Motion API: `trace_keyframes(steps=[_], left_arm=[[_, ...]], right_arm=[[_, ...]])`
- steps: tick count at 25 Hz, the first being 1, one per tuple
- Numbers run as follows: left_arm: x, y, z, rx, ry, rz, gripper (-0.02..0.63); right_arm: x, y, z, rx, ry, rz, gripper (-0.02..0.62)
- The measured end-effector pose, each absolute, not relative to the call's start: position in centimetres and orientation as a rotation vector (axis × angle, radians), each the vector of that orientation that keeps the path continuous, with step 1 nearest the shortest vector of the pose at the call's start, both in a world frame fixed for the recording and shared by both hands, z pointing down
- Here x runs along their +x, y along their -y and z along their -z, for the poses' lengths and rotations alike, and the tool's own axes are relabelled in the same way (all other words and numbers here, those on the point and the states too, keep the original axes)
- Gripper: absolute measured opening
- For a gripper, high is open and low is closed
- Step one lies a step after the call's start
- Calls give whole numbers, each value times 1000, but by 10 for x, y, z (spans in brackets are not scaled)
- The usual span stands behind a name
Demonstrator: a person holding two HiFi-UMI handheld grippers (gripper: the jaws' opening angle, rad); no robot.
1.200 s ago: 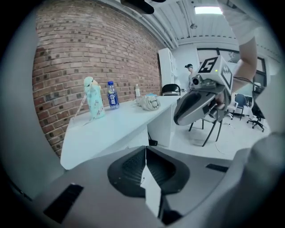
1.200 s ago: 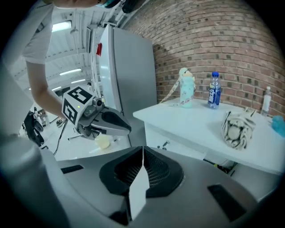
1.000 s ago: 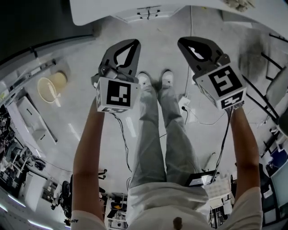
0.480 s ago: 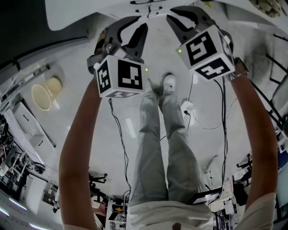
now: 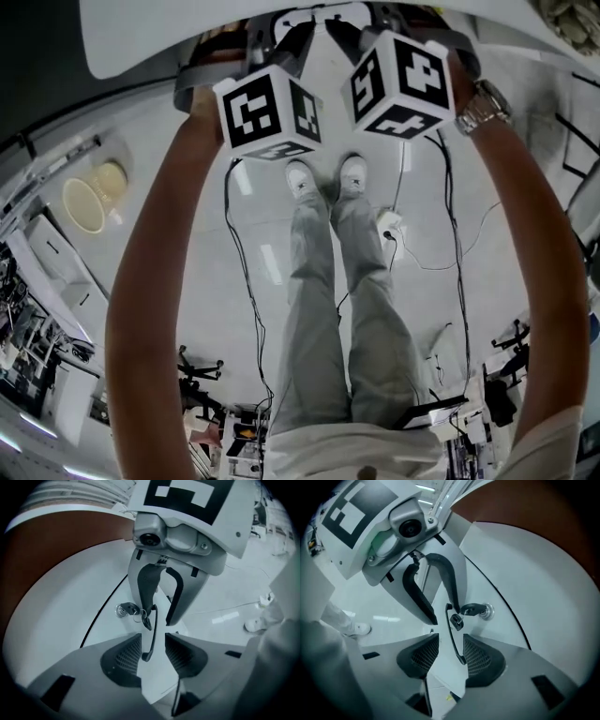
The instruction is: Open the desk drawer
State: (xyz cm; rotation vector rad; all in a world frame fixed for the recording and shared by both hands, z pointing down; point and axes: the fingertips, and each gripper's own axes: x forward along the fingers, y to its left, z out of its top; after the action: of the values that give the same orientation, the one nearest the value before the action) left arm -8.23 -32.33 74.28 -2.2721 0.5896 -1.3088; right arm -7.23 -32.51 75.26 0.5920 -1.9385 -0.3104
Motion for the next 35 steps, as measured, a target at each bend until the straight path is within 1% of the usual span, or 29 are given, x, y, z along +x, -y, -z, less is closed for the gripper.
trace_keyframes(steps=[9,10,11,12,13,14,15,25,35], left_arm=[[-76,322,-765,-2189,-462,1384,159],[-75,323,-765,-2167,-460,1386,158],[-76,325,-765,-2132,-463,1391,146],[-77,327,-765,-2096,-473,1393,118],[-78,329,-764,-2070,-492,1391,86],[-79,330,-762,-2057,-514,1384,45],[-80,331,-761,-2052,-530,1378,34],[-76,330,-762,-1982,-537,1391,26],[-78,296,-763,-1996,-511,1390,25]], right_arm=[[-71,325,-772,463,1808,518,157],[-70,327,-772,468,1785,566,139],[-69,330,-771,479,1760,621,96],[-69,332,-770,490,1737,671,56],[-70,334,-770,499,1724,704,40],[-71,334,-769,508,1721,718,40],[-73,334,-768,515,1722,721,38],[-66,332,-767,534,1705,704,35],[-67,297,-768,514,1737,665,35]])
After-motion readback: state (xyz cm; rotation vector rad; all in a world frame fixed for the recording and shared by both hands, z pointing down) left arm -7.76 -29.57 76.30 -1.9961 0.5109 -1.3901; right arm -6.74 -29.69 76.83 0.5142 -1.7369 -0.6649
